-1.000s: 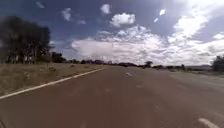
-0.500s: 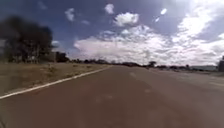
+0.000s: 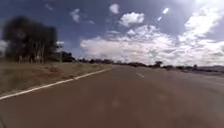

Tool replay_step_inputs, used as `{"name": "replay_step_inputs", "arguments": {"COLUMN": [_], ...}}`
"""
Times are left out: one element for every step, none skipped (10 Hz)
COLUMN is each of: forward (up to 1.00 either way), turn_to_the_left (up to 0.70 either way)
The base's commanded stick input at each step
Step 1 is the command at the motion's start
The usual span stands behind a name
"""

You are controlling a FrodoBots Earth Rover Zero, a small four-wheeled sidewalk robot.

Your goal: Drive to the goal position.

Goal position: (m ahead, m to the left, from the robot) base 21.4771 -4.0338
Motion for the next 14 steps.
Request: {"name": "replay_step_inputs", "arguments": {"forward": [1.00,1.00,1.00,1.00,1.00,1.00,1.00,1.00,1.00,1.00,1.00,1.00,1.00,1.00], "turn_to_the_left": [0.00,0.00,0.00,0.00,0.00,-0.01,-0.05,-0.09,-0.13,0.00,0.00,0.00,0.00,0.00]}}
